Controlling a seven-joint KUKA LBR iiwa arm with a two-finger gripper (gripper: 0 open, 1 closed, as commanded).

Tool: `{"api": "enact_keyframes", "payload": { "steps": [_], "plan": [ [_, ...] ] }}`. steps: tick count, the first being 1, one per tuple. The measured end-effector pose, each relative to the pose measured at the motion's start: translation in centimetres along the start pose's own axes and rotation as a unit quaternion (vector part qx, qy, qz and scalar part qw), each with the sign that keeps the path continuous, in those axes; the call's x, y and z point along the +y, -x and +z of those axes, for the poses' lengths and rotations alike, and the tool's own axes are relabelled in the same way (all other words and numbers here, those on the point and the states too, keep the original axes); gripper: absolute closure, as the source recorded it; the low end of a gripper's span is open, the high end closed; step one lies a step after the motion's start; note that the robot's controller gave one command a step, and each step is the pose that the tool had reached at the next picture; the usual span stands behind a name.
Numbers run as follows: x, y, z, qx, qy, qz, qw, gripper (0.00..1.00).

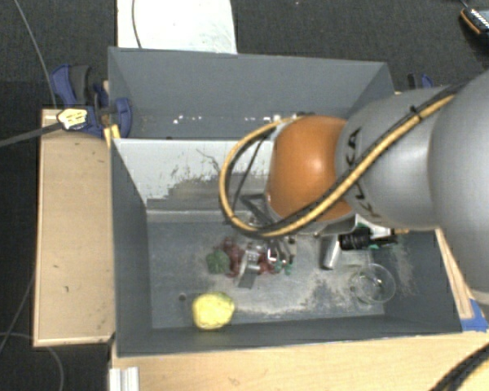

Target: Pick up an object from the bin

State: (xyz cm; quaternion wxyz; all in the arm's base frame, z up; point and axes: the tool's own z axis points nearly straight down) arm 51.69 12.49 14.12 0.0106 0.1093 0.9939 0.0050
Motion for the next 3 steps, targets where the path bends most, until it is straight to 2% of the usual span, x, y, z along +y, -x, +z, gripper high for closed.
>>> {"api": "enact_keyframes", "payload": {
  "steps": [1,2,3],
  "plan": [
    [-1.1,0.0,0.5,-0.0003,0.001,0.009,1.0000,0.00],
    [3.2,-2.2,-10.2,-0.0009,0.001,-0.062,0.9981,0.00],
    [-0.2,-0.3,-0.7,0.0017,-0.001,0.013,0.9999,0.00]
  ]
}}
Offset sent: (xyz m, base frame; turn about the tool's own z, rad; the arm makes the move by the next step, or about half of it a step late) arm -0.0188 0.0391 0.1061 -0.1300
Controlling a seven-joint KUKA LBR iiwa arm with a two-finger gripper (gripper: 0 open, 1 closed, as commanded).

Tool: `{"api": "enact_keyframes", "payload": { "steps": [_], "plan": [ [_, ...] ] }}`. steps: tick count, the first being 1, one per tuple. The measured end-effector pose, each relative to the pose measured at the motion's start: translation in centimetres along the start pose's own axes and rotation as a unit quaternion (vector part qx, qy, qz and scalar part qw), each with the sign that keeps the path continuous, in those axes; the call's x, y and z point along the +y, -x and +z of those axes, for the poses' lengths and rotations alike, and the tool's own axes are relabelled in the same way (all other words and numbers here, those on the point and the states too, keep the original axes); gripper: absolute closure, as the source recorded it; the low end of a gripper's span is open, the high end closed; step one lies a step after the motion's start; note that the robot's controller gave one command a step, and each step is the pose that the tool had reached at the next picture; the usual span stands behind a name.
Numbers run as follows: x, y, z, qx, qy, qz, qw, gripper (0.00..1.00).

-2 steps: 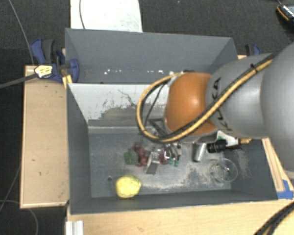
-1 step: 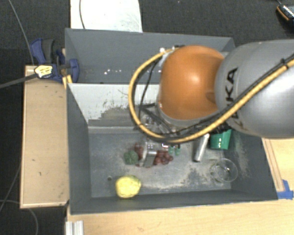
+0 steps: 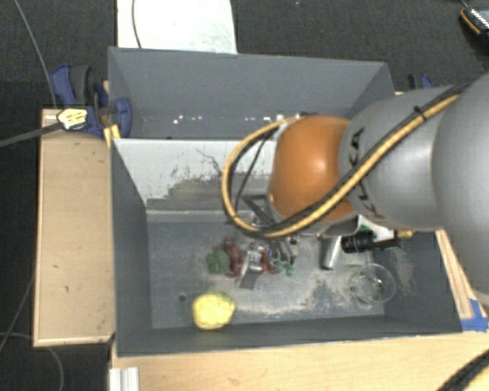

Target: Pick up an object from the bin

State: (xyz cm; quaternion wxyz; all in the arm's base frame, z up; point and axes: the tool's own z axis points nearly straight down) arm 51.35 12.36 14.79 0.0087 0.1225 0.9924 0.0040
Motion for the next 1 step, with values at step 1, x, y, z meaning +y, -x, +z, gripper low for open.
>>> {"api": "enact_keyframes", "payload": {
  "steps": [1],
  "plan": [
    [-0.21,0.47,-6.23,-0.0059,0.004,-0.053,0.9986,0.00]
  ]
}}
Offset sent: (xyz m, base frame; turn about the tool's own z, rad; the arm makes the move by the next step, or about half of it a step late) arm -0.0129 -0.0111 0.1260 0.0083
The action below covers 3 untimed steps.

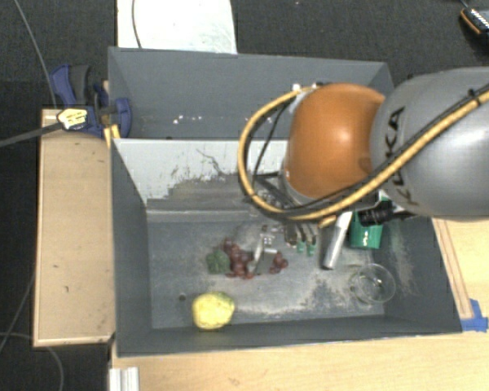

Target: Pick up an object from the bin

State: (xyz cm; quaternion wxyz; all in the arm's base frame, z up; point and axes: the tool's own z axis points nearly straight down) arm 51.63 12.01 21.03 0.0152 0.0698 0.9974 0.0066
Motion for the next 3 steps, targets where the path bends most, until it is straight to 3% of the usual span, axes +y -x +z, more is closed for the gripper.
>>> {"api": "enact_keyframes", "payload": {
  "steps": [1,2,3],
  "plan": [
    [-0.8,-1.1,-6.7,0.0048,-0.004,0.057,0.9983,0.00],
    [-1.5,-0.4,2.1,0.0010,-0.001,0.077,0.9970,0.00],
    [2.6,-2.8,-3.6,-0.0040,0.002,0.112,0.9937,0.00]
  ]
}}
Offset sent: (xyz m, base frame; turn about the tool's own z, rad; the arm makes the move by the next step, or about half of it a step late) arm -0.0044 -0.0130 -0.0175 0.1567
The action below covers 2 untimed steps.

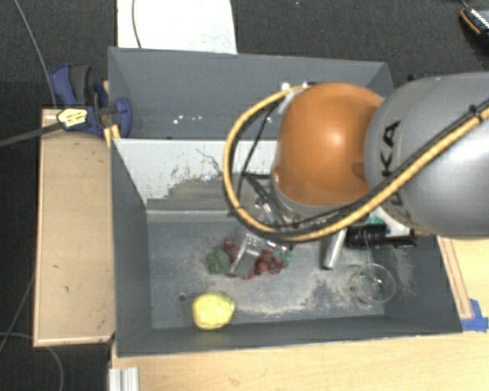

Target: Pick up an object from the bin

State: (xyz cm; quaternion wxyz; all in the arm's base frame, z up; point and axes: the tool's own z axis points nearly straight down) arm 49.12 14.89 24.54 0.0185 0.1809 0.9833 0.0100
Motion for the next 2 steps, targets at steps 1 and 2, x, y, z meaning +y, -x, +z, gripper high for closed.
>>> {"api": "enact_keyframes", "payload": {
  "steps": [1,2],
  "plan": [
    [-3.9,2.0,6.8,0.0036,-0.005,-0.002,1.0000,0.00],
    [0.3,0.4,1.7,-0.0035,0.004,0.006,1.0000,0.00]
  ]
}}
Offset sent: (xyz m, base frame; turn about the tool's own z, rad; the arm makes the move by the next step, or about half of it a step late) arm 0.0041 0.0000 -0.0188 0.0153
